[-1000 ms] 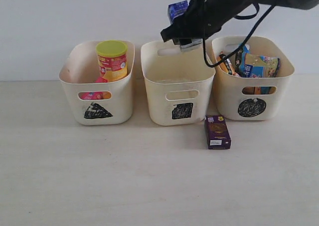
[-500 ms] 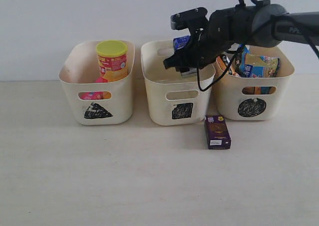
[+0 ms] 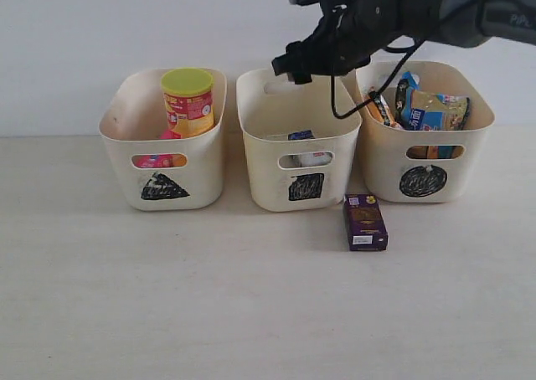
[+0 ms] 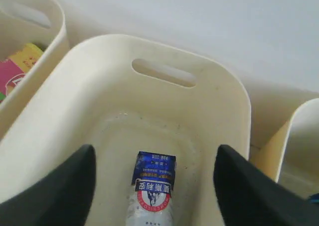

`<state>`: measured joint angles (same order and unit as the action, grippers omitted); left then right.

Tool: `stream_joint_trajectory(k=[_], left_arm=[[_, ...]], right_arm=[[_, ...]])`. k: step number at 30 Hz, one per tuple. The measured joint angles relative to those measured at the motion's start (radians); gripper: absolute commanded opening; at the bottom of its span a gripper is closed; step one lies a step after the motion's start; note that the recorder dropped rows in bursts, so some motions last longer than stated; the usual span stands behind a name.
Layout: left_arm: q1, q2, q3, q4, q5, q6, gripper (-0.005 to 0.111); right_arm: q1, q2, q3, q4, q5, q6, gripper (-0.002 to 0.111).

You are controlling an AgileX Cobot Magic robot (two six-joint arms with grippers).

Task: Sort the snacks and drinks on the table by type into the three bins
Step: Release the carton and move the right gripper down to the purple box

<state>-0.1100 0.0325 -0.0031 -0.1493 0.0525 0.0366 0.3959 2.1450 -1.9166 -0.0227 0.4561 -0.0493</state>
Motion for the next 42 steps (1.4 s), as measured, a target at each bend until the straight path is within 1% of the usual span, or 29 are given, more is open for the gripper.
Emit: stream_joint_trajectory(k=[1, 3, 4, 6, 9, 11, 14, 15, 17, 20, 23, 27, 36, 37, 39, 41, 42], left_arm=[[0.0, 0.0, 0.0, 0.0, 0.0, 0.0, 0.004], [0.0, 0.0, 0.0, 0.0, 0.0, 0.0, 0.004], [0.0, 0.0, 0.0, 0.0, 0.0, 0.0, 0.004], [0.0, 0.0, 0.0, 0.0, 0.0, 0.0, 0.004], [0.0, 0.0, 0.0, 0.0, 0.0, 0.0, 0.004], [0.0, 0.0, 0.0, 0.0, 0.0, 0.0, 0.004], [0.0, 0.0, 0.0, 0.0, 0.0, 0.0, 0.004], [0.0, 0.0, 0.0, 0.0, 0.0, 0.0, 0.004], [0.0, 0.0, 0.0, 0.0, 0.0, 0.0, 0.004], [0.0, 0.0, 0.0, 0.0, 0.0, 0.0, 0.004], [0.0, 0.0, 0.0, 0.0, 0.0, 0.0, 0.004], [0.0, 0.0, 0.0, 0.0, 0.0, 0.0, 0.004], [0.0, 0.0, 0.0, 0.0, 0.0, 0.0, 0.004], [0.0, 0.0, 0.0, 0.0, 0.0, 0.0, 0.004], [0.0, 0.0, 0.0, 0.0, 0.0, 0.0, 0.004], [0.0, 0.0, 0.0, 0.0, 0.0, 0.0, 0.004], [0.0, 0.0, 0.0, 0.0, 0.0, 0.0, 0.004]], right_arm=[[0.0, -0.012, -0.002, 0.0, 0.016, 0.0, 0.029], [0.0, -0.043, -0.006, -0.002, 0.063, 0.0, 0.012], [0.0, -0.054, -0.006, -0.004, 0.091, -0.002, 0.001], [0.0, -0.077, -0.006, -0.02, 0.155, -0.002, 0.0], [0.0, -0.115, -0.003, -0.032, 0.287, -0.002, 0.0], [0.0, -0.154, 0.045, -0.03, 0.319, 0.0, 0.0], [0.0, -0.202, 0.131, -0.026, 0.311, 0.021, 0.0], [0.0, -0.244, 0.218, -0.026, 0.278, 0.049, 0.0], [0.0, -0.299, 0.333, -0.026, 0.224, 0.076, 0.0], [0.0, -0.409, 0.538, -0.022, 0.097, 0.134, 0.0], [0.0, -0.511, 0.707, -0.022, -0.025, 0.196, 0.0], [0.0, -0.564, 0.826, -0.022, -0.127, 0.242, 0.0], [0.0, -0.571, 0.993, -0.022, -0.234, 0.288, 0.0], [0.0, -0.569, 1.001, -0.022, -0.247, 0.294, 0.002], [0.0, -0.554, 1.005, -0.022, -0.269, 0.3, 0.011], [0.0, -0.532, 1.009, -0.022, -0.282, 0.305, 0.028], [0.0, -0.517, 1.009, -0.022, -0.287, 0.305, 0.04]])
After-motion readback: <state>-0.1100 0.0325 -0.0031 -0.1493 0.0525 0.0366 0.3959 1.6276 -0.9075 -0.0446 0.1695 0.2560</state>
